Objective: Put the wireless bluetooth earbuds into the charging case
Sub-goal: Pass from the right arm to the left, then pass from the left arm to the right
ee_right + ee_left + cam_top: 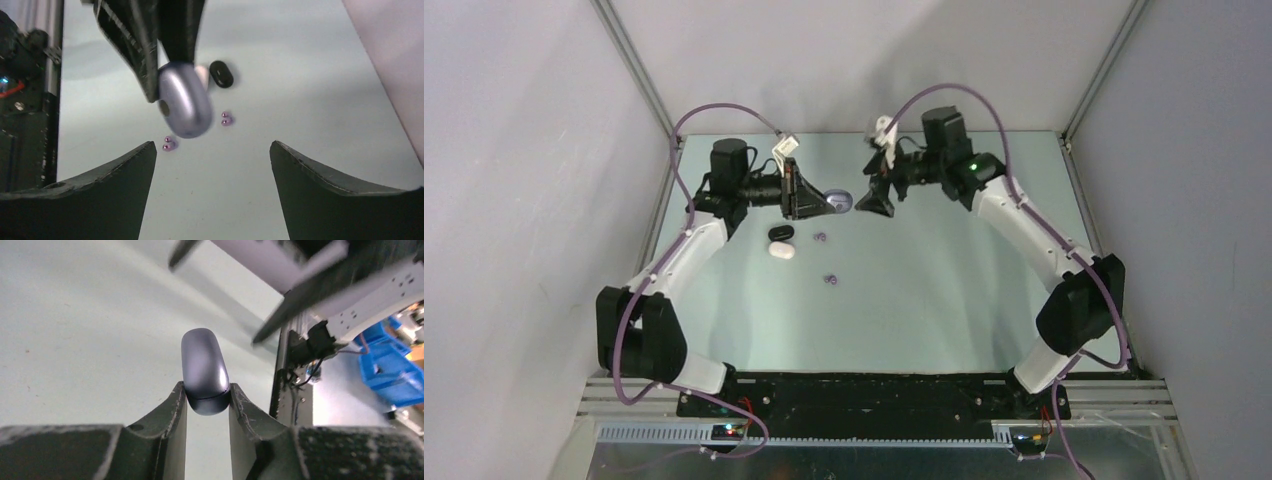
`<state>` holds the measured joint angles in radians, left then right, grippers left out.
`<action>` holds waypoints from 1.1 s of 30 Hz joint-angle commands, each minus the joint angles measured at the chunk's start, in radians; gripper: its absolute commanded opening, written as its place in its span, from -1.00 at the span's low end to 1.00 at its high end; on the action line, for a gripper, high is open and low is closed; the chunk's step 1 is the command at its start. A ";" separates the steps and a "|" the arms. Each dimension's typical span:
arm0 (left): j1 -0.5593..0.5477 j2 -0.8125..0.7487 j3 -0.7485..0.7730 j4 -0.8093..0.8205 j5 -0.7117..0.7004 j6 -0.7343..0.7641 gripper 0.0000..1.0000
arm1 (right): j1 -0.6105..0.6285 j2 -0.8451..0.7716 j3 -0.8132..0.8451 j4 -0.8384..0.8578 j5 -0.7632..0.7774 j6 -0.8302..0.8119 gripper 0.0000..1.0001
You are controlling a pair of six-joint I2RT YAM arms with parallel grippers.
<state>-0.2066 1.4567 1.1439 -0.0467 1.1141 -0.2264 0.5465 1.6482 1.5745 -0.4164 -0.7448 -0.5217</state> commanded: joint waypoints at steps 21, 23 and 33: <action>-0.051 -0.135 0.062 -0.554 -0.035 1.003 -1.00 | 0.045 0.235 0.367 -0.492 -0.347 -0.229 0.29; -0.053 -0.133 0.063 -0.531 -0.030 0.969 -1.00 | 0.051 0.237 0.364 -0.493 -0.337 -0.244 0.26; -0.057 -0.129 0.049 -0.343 -0.015 0.771 -1.00 | 0.063 0.237 0.344 -0.470 -0.308 -0.277 -0.11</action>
<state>-0.2607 1.3499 1.1564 -0.5247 1.0779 0.6323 0.6010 1.8877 1.8931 -0.8822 -1.0489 -0.7811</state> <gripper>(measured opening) 0.321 0.501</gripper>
